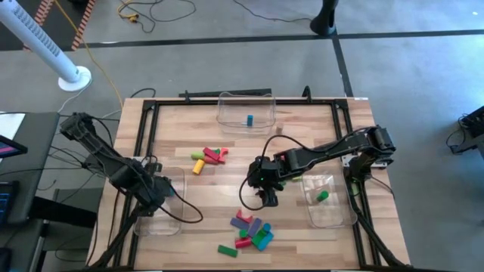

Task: Sort blocks by size
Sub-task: Put the red arc block into the left transparent bin, then put the red rectangular block into the top transparent bin

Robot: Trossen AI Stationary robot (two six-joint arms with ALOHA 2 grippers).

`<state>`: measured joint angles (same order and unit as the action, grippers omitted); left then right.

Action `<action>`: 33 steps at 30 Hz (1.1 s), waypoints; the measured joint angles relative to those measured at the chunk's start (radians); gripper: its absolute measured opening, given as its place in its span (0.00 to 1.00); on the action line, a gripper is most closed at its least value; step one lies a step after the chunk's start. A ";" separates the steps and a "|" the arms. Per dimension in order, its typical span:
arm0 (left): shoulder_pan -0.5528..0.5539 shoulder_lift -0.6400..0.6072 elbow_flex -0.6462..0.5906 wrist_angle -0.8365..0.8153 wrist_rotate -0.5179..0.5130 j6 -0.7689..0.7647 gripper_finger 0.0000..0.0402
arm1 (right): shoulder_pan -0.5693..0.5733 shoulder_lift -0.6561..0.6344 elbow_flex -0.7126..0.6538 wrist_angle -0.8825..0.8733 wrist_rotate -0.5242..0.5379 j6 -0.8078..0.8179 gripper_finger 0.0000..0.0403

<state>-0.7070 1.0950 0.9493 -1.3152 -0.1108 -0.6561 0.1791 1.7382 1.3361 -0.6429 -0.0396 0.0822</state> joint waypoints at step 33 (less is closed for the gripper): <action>-0.005 0.000 -0.116 0.145 0.080 -0.039 0.50 | 0.012 0.001 0.000 -0.064 -0.002 0.000 0.63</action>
<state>-0.7120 1.0946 0.8332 -1.1702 -0.0311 -0.6948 0.1915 1.7389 1.3357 -0.7073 -0.0413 0.0826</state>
